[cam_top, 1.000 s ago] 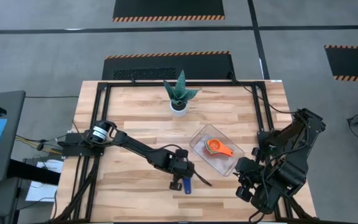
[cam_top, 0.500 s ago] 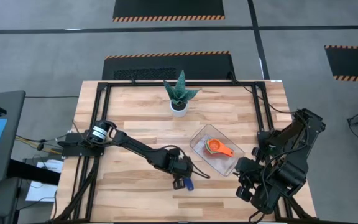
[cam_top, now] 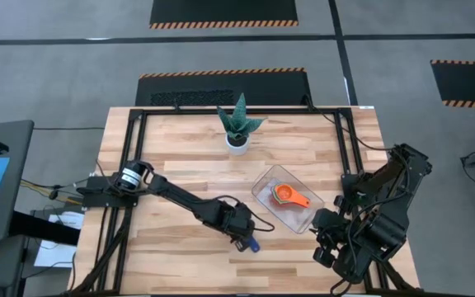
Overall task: Nest measuring cups in basket
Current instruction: Stack the violet measuring cup on top of the orange measuring cup
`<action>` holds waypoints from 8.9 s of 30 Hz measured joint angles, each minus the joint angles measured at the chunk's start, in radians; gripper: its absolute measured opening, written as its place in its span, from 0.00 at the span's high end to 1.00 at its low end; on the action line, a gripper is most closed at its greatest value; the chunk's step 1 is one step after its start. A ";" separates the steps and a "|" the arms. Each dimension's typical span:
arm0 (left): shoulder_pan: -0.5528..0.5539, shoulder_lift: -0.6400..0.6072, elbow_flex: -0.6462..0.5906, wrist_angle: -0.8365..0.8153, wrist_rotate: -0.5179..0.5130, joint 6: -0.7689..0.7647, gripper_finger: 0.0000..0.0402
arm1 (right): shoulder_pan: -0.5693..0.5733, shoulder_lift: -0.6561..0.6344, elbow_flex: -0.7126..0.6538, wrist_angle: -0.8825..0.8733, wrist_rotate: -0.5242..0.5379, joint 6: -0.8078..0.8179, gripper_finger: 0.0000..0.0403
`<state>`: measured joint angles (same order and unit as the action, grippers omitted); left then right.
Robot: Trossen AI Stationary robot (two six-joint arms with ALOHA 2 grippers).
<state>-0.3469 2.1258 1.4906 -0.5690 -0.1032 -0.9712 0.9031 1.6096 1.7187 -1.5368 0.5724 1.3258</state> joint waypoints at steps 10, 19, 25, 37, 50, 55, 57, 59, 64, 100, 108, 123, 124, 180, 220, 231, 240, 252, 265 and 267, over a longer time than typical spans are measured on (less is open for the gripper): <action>-0.020 0.004 0.036 -0.058 -0.012 -0.233 1.00 | 0.000 0.000 0.000 -0.004 0.000 -0.025 0.70; -0.020 0.004 0.158 -0.187 -0.034 -0.243 1.00 | 0.000 0.000 0.000 -0.004 0.000 -0.103 0.70; -0.020 0.004 0.260 -0.353 -0.036 -0.081 1.00 | -0.003 0.000 0.000 0.006 0.011 -0.130 0.70; -0.024 0.004 0.410 -1.017 0.010 0.149 1.00 | -0.124 0.000 0.000 0.293 0.106 -0.411 0.70; -0.184 -0.236 0.151 -0.996 -0.154 0.433 1.00 | -0.301 0.122 0.001 1.129 -0.092 -0.627 0.70; -0.247 -0.452 -0.089 -0.994 -0.171 0.322 1.00 | -0.316 0.205 0.000 1.241 -0.216 -0.619 0.70; -0.268 -0.547 -0.185 -0.969 -0.176 0.238 1.00 | -0.332 0.240 0.000 1.302 -0.218 -0.620 0.70; -0.289 -0.638 -0.278 -0.946 -0.177 0.143 1.00 | -0.353 0.272 0.000 1.341 -0.218 -0.620 0.70; -0.336 -0.844 -0.476 -0.809 -0.182 -0.044 1.00 | -0.432 0.342 0.000 1.415 -0.276 -0.620 0.70; -0.367 -1.046 -0.828 -0.328 -0.171 -0.132 1.00 | -0.578 0.628 0.643 0.870 -0.511 -0.898 0.70; -0.367 -1.045 -0.828 -0.332 -0.192 -0.109 1.00 | -0.586 0.667 0.596 0.936 -0.528 -0.915 0.70; -0.367 -1.045 -0.828 -0.337 -0.197 -0.106 1.00 | -0.539 0.801 0.591 0.476 -0.461 -0.646 0.70; -0.367 -1.044 -0.828 -0.336 -0.198 -0.106 1.00 | -0.534 0.800 0.592 0.465 -0.440 -0.608 0.70; -0.367 -1.045 -0.828 -0.330 -0.331 -0.110 1.00 | -0.357 0.859 0.534 0.346 -0.098 -0.552 0.70; -0.367 -1.045 -0.828 -0.330 -0.380 -0.110 1.00 | -0.388 0.866 0.534 0.370 -0.100 -0.653 0.70; -0.367 -1.045 -0.828 -0.330 -0.380 -0.110 1.00 | -0.389 0.892 0.537 0.396 -0.108 -0.593 0.70; -0.367 -1.045 -0.828 -0.330 -0.382 -0.110 1.00 | -0.389 0.901 0.534 0.392 -0.105 -0.593 0.70; -0.367 -1.045 -0.828 -0.330 -0.409 -0.110 1.00 | -0.394 0.916 0.535 0.381 -0.123 -0.558 0.70; -0.367 -1.045 -0.828 -0.330 -0.411 -0.110 1.00 | -0.408 0.916 0.534 0.326 -0.123 -0.530 0.70; -0.367 -1.045 -0.828 -0.330 -0.421 -0.110 1.00 | -0.410 0.916 0.534 0.324 -0.122 -0.530 0.70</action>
<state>-0.7138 1.0809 0.6624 -0.8994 -0.5242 -1.0809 0.4935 2.5256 2.2532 -1.2123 0.4500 0.7956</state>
